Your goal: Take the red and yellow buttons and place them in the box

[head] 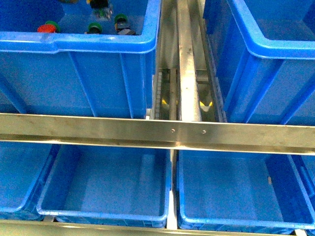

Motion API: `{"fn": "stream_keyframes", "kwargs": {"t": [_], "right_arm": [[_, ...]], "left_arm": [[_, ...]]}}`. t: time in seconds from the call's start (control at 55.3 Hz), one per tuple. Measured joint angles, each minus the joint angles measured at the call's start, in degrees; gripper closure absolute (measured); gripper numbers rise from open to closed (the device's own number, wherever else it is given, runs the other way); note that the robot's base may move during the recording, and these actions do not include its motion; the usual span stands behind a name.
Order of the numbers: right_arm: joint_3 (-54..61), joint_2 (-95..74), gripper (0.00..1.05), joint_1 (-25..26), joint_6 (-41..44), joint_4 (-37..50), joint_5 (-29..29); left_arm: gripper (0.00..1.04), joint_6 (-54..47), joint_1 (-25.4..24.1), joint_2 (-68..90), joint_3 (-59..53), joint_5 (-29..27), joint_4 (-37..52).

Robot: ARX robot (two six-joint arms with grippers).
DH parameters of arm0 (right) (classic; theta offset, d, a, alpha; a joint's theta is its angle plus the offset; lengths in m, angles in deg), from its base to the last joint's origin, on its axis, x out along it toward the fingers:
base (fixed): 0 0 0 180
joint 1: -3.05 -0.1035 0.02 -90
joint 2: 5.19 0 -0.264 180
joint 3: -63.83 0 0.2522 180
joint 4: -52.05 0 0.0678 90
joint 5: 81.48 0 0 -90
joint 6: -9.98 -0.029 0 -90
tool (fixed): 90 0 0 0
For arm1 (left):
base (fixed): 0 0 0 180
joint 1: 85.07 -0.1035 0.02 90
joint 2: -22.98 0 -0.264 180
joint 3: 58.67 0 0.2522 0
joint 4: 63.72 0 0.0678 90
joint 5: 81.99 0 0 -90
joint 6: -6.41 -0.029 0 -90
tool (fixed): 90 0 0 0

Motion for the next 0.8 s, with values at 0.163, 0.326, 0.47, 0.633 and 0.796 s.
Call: {"fn": "stream_keyframes", "kwargs": {"t": [0.163, 0.326, 0.47, 0.633, 0.796], "right_arm": [[0.0, 0.0, 0.06, 0.0, 0.0, 0.0, 0.0], [0.0, 0.0, 0.06, 0.0, 0.0, 0.0, 0.0], [0.0, 0.0, 0.06, 0.0, 0.0, 0.0, 0.0], [0.0, 0.0, 0.06, 0.0, 0.0, 0.0, 0.0], [0.0, 0.0, 0.06, 0.0, 0.0, 0.0, -0.02]], "left_arm": [[0.8, 2.14, -3.74, -18.82, -14.84, 6.86, 7.65], [0.8, 7.96, -8.31, -33.2, -31.19, 17.59, 13.33], [0.8, 16.09, -12.52, -46.03, -46.29, 29.05, 21.99], [0.8, 29.22, -17.05, -50.6, -56.78, 41.75, 33.59], [0.8, 44.92, -12.92, -42.18, -56.43, 49.22, 51.39]]}}
